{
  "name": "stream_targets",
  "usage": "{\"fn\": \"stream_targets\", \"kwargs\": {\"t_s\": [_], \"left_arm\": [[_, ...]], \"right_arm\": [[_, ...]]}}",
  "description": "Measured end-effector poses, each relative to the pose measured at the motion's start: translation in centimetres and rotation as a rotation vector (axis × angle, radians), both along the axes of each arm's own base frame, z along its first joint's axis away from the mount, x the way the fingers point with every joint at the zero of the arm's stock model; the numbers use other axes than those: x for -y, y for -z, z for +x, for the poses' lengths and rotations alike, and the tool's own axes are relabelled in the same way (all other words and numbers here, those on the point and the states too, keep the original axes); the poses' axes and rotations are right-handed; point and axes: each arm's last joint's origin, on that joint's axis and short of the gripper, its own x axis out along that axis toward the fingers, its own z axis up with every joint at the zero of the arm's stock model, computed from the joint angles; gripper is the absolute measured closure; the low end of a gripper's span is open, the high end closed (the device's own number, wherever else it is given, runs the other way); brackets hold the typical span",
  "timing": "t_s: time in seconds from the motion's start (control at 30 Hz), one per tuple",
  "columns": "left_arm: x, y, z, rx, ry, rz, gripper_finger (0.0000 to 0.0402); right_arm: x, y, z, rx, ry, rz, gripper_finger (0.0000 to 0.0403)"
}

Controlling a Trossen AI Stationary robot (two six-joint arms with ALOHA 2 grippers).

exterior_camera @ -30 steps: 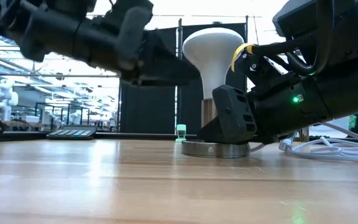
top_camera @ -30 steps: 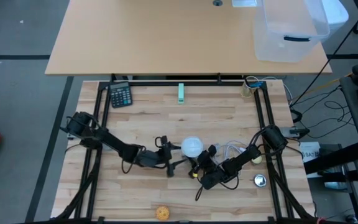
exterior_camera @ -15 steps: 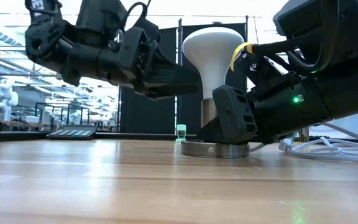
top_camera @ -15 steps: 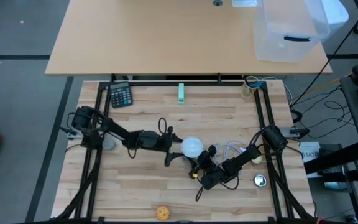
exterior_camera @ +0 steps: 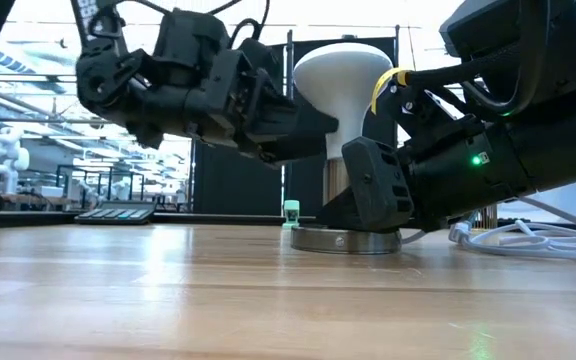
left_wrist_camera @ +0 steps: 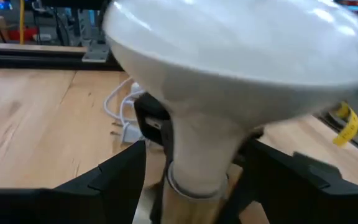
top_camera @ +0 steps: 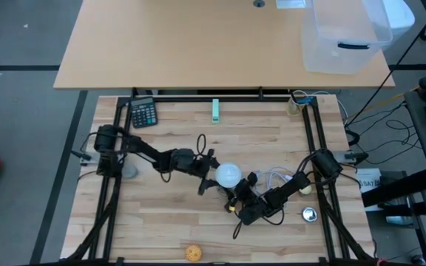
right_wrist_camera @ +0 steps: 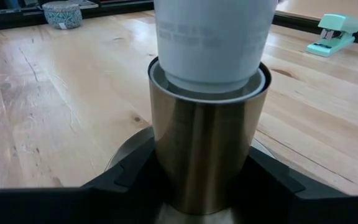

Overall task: Screw lightbulb
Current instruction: Remove the white lightbulb from the silver lamp

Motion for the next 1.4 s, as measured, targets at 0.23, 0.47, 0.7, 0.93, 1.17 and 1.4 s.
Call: {"fn": "stream_targets", "kwargs": {"t_s": [0.23, 0.47, 0.7, 0.93, 1.17, 1.4], "left_arm": [[-0.2, 0.8, 1.9, -0.002, 0.025, -0.017, 0.0125], [-0.2, 0.8, 2.4, 0.006, 0.021, -0.02, 0.013], [0.6, 0.8, 2.4, 0.012, -0.039, -0.014, 0.0184], [1.7, 0.7, 2.4, 0.025, -0.09, -0.001, 0.024], [3.1, 0.7, 2.2, 0.027, -0.197, 0.014, 0.0244], [4.7, 0.6, 1.9, 0.025, -0.323, -0.022, 0.0244]], "right_arm": [[0.0, 0.0, 0.0, -0.001, -0.002, -0.002, 0.022], [0.0, 0.0, 0.0, -0.002, -0.007, -0.003, 0.022], [0.0, 0.0, 0.1, 0.001, -0.006, -0.001, 0.022], [0.0, 0.0, 0.1, 0.002, -0.005, -0.001, 0.022], [0.0, 0.0, 0.1, 0.003, -0.004, 0.001, 0.022], [0.1, 0.0, 0.1, 0.006, 0.001, 0.006, 0.022]]}}
